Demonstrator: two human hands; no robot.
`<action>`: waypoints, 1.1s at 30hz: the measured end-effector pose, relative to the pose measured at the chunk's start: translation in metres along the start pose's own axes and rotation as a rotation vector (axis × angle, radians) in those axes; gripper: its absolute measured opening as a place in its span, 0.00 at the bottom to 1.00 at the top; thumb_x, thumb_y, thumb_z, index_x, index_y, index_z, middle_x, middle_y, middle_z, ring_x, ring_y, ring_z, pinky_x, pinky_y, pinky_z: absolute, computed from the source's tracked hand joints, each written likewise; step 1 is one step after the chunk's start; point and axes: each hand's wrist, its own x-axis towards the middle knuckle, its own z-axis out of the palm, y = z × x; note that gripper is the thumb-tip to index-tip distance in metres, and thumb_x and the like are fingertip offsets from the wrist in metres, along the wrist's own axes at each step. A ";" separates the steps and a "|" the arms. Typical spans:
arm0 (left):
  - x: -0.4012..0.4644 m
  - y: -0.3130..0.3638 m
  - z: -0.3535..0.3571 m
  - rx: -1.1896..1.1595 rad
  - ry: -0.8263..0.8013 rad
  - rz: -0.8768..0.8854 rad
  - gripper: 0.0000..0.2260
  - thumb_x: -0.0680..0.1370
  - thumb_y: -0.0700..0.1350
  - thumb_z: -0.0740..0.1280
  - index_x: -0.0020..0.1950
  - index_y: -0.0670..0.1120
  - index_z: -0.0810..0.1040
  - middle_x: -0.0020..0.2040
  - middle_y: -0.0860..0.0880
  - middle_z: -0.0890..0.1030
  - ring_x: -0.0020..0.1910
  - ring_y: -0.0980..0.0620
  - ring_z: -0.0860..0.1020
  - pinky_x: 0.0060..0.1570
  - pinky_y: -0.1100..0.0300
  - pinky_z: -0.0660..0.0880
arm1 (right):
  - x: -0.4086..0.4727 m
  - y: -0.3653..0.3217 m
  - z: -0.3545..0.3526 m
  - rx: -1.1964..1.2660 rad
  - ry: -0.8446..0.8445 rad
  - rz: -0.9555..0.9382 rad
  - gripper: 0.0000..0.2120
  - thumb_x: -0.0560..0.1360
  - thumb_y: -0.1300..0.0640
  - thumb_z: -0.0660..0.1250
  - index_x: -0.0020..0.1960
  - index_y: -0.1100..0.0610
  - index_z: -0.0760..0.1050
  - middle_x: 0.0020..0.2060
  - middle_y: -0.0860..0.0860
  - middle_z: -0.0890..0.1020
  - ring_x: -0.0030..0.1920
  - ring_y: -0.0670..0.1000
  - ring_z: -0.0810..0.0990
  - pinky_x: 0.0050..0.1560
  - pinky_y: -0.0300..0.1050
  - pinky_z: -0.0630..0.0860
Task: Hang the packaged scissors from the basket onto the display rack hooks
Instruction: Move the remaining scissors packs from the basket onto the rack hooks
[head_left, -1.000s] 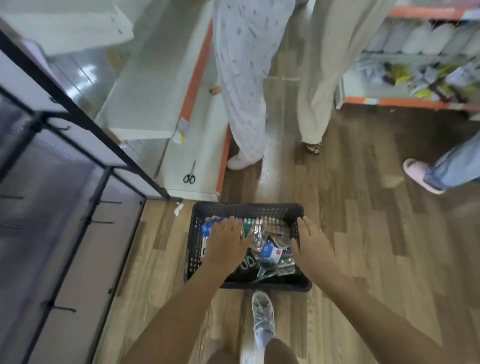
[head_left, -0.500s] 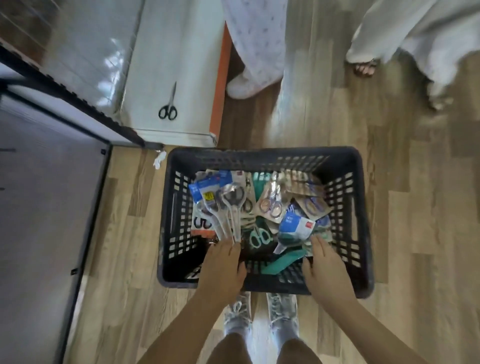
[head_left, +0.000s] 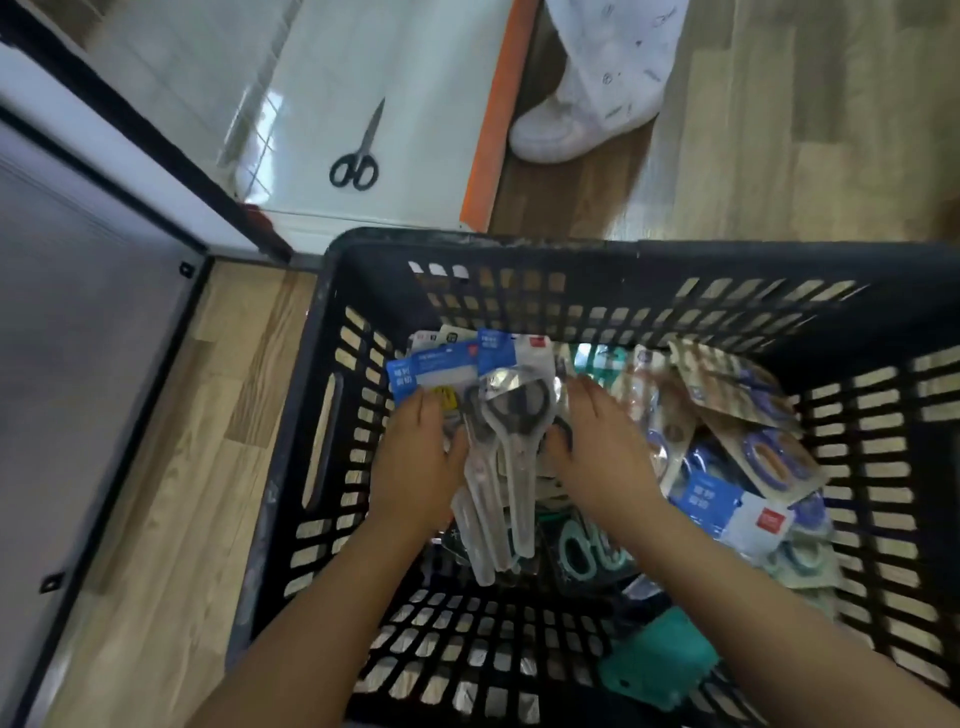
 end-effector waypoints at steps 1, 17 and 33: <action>0.006 -0.004 0.004 -0.008 0.024 -0.024 0.16 0.78 0.46 0.64 0.63 0.40 0.71 0.59 0.43 0.74 0.57 0.47 0.70 0.53 0.58 0.68 | 0.008 -0.001 0.006 0.012 0.009 -0.008 0.27 0.80 0.53 0.56 0.75 0.61 0.54 0.74 0.58 0.60 0.72 0.57 0.60 0.70 0.48 0.59; 0.060 -0.014 0.035 -0.444 0.069 -0.403 0.16 0.68 0.65 0.69 0.44 0.53 0.78 0.52 0.47 0.79 0.55 0.46 0.75 0.49 0.57 0.73 | 0.066 0.004 0.045 0.390 0.082 0.194 0.46 0.66 0.40 0.73 0.72 0.63 0.57 0.67 0.57 0.68 0.67 0.56 0.67 0.65 0.50 0.69; 0.043 0.014 0.018 -1.021 0.003 -0.225 0.04 0.80 0.40 0.62 0.54 0.46 0.72 0.47 0.45 0.79 0.43 0.49 0.76 0.42 0.57 0.76 | 0.070 0.005 0.017 1.082 0.053 0.478 0.14 0.76 0.53 0.67 0.58 0.60 0.73 0.50 0.58 0.81 0.52 0.59 0.80 0.57 0.56 0.76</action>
